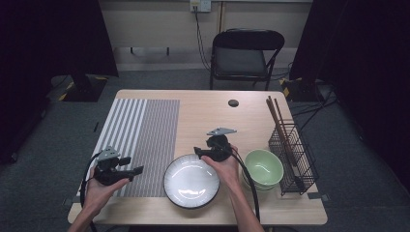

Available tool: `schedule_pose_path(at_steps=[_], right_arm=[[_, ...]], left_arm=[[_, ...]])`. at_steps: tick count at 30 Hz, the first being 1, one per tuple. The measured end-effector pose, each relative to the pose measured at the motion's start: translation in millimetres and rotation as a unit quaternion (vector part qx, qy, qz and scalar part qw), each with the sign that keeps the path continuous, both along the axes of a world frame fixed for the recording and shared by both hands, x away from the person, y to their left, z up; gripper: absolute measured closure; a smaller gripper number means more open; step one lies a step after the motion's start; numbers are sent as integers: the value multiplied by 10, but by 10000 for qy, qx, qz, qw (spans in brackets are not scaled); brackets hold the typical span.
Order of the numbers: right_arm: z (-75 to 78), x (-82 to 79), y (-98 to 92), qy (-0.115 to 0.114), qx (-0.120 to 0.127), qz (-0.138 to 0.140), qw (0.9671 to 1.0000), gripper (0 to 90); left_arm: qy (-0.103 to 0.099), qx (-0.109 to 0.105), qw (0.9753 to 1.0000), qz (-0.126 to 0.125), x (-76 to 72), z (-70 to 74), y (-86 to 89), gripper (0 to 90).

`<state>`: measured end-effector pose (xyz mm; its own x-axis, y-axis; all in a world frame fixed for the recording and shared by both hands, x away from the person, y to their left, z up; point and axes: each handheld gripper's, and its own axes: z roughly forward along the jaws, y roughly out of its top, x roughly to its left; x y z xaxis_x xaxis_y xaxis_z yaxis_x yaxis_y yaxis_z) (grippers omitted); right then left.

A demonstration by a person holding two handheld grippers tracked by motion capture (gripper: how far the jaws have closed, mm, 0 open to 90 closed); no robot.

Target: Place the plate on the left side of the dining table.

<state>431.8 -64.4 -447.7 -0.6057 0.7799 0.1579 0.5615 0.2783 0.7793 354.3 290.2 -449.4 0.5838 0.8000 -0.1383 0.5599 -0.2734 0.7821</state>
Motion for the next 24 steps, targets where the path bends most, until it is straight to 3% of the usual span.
schedule_pose_path(at_steps=[7, 12, 19, 24], right_arm=[[-8, -88, 7, 74, 123, 295, 9995, 591], [-46, -119, -21, 149, 133, 315, 9993, 706], [-108, -122, -59, 193, 185, 260, 9993, 772], [-112, -120, -67, 194, 264, 307, 9990, 807]], left_arm=[[69, -77, 9991, -403, 93, 9, -277, 385], [127, -155, 9982, -568, 204, -24, -456, 408], [27, -184, 9962, -845, 312, -15, -691, 481], [241, -390, 9935, -1040, 384, -28, -782, 552]])
